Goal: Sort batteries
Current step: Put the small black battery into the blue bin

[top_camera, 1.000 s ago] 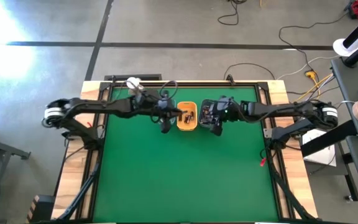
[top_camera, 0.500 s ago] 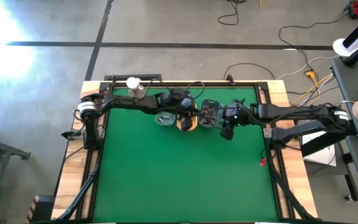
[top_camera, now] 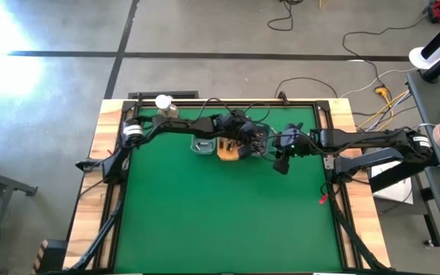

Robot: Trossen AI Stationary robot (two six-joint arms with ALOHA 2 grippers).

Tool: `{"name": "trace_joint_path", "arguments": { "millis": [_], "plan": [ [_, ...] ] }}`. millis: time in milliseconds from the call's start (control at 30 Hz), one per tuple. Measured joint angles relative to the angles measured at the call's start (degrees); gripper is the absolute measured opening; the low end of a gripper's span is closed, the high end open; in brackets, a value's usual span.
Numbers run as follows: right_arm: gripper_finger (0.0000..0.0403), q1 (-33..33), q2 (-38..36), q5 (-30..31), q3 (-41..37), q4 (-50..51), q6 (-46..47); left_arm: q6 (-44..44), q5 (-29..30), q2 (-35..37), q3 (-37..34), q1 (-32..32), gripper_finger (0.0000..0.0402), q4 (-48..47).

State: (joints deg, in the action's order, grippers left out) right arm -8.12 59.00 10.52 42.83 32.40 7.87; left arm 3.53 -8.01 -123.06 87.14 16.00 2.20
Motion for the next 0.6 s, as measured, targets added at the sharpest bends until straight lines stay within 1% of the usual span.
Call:
{"name": "trace_joint_path", "arguments": {
  "millis": [67, 167, 333, 600],
  "plan": [
    [0.0138, 0.0, -0.2, 0.0, 0.0, 1.1, 0.1, -0.3, 1.7, -2.1, 3.9, 0.1, 0.0022, -3.9],
    [0.0139, 0.0, -0.4, 0.1, 0.0, 1.3, 0.1, -1.1, 3.9, -5.9, 12.3, 0.4, 0.0022, -12.2],
    [0.0137, 0.2, -0.5, 0.1, 0.0, 2.8, 1.6, -0.8, 4.1, -13.5, 25.0, 0.7, 0.0022, -26.6],
    [0.0135, 2.9, -1.8, 0.2, 0.0, 7.4, 4.2, -0.1, 4.3, -22.5, 41.2, 0.7, 0.0022, -38.7]
  ]
}}
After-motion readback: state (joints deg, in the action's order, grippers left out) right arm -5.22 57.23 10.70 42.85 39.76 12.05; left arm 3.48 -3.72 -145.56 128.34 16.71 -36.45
